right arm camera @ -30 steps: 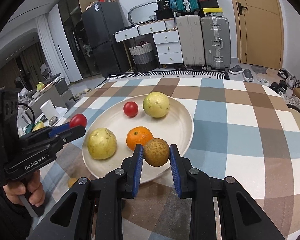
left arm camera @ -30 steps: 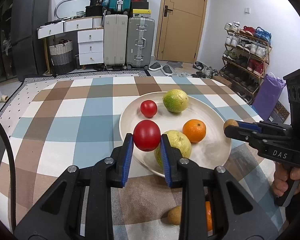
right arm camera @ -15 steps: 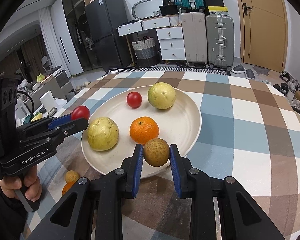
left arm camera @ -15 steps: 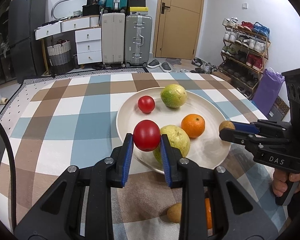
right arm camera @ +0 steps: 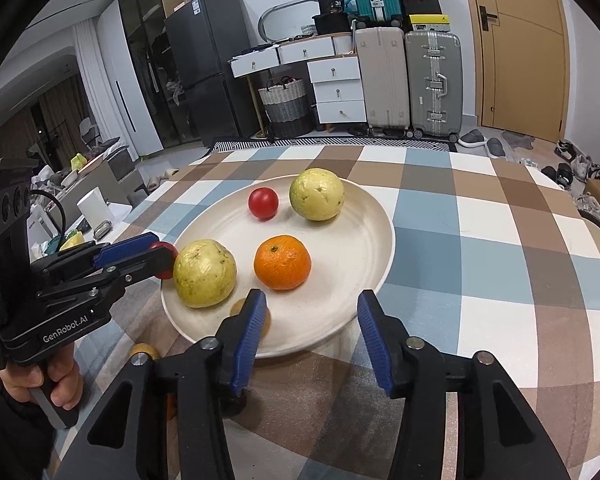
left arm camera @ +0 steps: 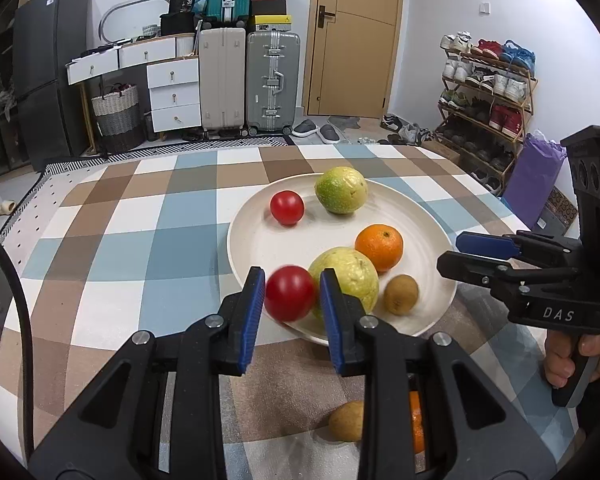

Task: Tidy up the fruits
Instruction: 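Carry the tomato and brown fruit over the white plate while both grippers open to release them, then withdraw both open grippers from the plate toward the remaining loose fruits, then close the left gripper on the orange while the right gripper grasps a dark plum, then carry the orange and plum over the white plate while both grippers open to release them, then close the left gripper on the small brown fruit while the right gripper grasps the other dark plum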

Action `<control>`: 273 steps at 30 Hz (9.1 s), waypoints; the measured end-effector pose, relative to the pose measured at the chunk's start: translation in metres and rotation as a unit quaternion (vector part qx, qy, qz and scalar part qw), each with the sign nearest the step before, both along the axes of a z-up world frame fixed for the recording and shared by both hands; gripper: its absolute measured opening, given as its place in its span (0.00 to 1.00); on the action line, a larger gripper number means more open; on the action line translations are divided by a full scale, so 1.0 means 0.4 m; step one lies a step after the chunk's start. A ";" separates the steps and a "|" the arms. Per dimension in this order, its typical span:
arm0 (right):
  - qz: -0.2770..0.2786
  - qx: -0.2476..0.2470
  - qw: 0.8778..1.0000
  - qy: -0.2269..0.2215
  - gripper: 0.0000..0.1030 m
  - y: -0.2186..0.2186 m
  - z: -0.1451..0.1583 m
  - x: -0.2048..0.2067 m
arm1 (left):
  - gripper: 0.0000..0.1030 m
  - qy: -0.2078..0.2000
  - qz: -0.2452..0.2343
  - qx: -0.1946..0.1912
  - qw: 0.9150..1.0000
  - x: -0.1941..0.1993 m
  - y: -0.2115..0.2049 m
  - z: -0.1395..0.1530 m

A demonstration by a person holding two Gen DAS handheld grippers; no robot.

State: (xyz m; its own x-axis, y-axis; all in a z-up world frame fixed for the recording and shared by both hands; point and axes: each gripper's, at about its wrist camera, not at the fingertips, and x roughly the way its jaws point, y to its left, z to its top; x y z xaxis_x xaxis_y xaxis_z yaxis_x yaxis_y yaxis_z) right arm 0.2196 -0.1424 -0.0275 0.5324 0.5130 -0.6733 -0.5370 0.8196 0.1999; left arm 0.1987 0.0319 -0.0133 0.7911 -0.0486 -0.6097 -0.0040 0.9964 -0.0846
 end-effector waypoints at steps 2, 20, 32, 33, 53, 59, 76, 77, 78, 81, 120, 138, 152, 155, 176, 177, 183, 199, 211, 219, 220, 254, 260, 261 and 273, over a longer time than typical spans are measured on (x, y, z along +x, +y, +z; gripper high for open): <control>-0.002 0.001 1.000 0.003 0.58 -0.004 -0.001 0.000 | 0.30 0.008 0.002 -0.003 1.000 -0.001 0.003 -0.004; 0.008 -0.020 0.999 -0.025 0.99 -0.007 0.010 -0.067 | 0.99 -0.004 0.034 -0.008 0.999 -0.099 0.016 0.003; 0.040 -0.050 0.998 0.010 1.00 -0.020 -0.018 -0.099 | 0.99 0.013 0.034 -0.006 0.999 -0.164 0.019 -0.003; 0.045 -0.054 0.997 0.012 1.00 -0.016 -0.021 -0.102 | 0.99 0.015 0.033 -0.006 0.999 -0.163 0.018 -0.004; 0.084 -0.056 0.994 0.047 0.80 0.013 -0.042 -0.107 | 0.99 0.026 0.024 -0.006 0.999 -0.153 0.013 -0.014; 0.103 -0.030 0.992 0.069 0.68 0.017 -0.042 -0.105 | 0.99 0.026 0.023 -0.005 0.999 -0.153 0.010 -0.014; 0.101 0.005 0.991 0.084 0.36 0.031 -0.036 -0.103 | 0.99 0.027 0.008 0.006 1.000 -0.157 -0.015 -0.014; 0.102 0.007 0.991 0.085 0.36 0.032 -0.037 -0.101 | 0.99 0.028 0.008 0.007 1.000 -0.157 -0.016 -0.014; 0.102 0.009 0.991 0.088 0.36 0.032 -0.037 -0.099 | 0.99 0.028 0.007 0.008 1.000 -0.158 -0.017 -0.013; 0.104 0.018 0.990 0.097 0.31 0.030 -0.040 -0.092 | 0.99 0.028 0.007 0.008 1.000 -0.158 -0.018 -0.013; 0.117 -0.036 0.991 0.057 0.25 0.017 -0.032 -0.119 | 0.49 0.054 -0.162 0.002 0.985 -0.192 -0.142 -0.027; 0.118 -0.037 0.991 0.055 0.25 0.020 -0.023 -0.119 | 0.34 0.066 -0.146 0.071 0.985 -0.174 -0.184 -0.042; 0.115 -0.015 0.992 0.038 0.25 0.003 -0.004 -0.118 | 0.33 0.022 -0.134 0.037 0.990 -0.191 -0.152 -0.001; 0.116 0.003 0.993 0.024 0.25 -0.005 0.011 -0.124 | 0.33 0.014 -0.118 0.024 0.993 -0.192 -0.132 0.010; 0.131 -0.065 0.988 0.048 0.26 0.043 -0.048 -0.124 | 0.33 0.007 -0.090 0.007 0.996 -0.196 -0.095 0.022; 0.131 -0.064 0.988 0.047 0.25 0.044 -0.047 -0.124 | 0.33 0.006 -0.089 0.006 0.996 -0.195 -0.093 0.022; 0.137 -0.056 0.988 0.039 0.24 0.042 -0.034 -0.131 | 0.33 -0.001 -0.075 -0.002 0.997 -0.195 -0.077 0.029; 0.058 0.041 0.997 -0.017 0.24 -0.026 0.057 -0.101 | 0.33 -0.026 -0.005 -0.022 0.999 -0.137 -0.010 0.051; 0.026 0.045 0.999 0.004 0.24 -0.016 0.030 -0.055 | 0.33 -0.031 0.020 -0.011 0.999 -0.054 0.007 0.048; -0.003 0.048 0.999 0.019 0.24 -0.035 0.014 -0.021 | 0.33 -0.033 0.017 -0.011 0.999 0.001 0.009 0.039; -0.007 0.048 0.999 0.019 0.24 -0.036 0.013 -0.020 | 0.33 -0.032 0.017 -0.009 0.999 0.006 0.006 0.036; -0.003 0.024 1.000 -0.001 1.00 -0.030 0.011 -0.060 | 0.99 -0.032 0.041 -0.006 0.999 -0.085 0.006 0.013; 0.017 0.016 1.000 -0.002 1.00 -0.016 0.010 -0.078 | 0.99 -0.019 0.045 0.009 0.999 -0.131 -0.006 0.008; 0.018 0.012 1.000 -0.003 1.00 -0.014 0.009 -0.081 | 0.99 -0.018 0.045 0.010 0.999 -0.139 -0.007 0.008; 0.043 -0.011 0.999 0.021 1.00 0.012 -0.006 -0.102 | 0.99 0.002 0.034 0.027 0.999 -0.150 -0.023 0.002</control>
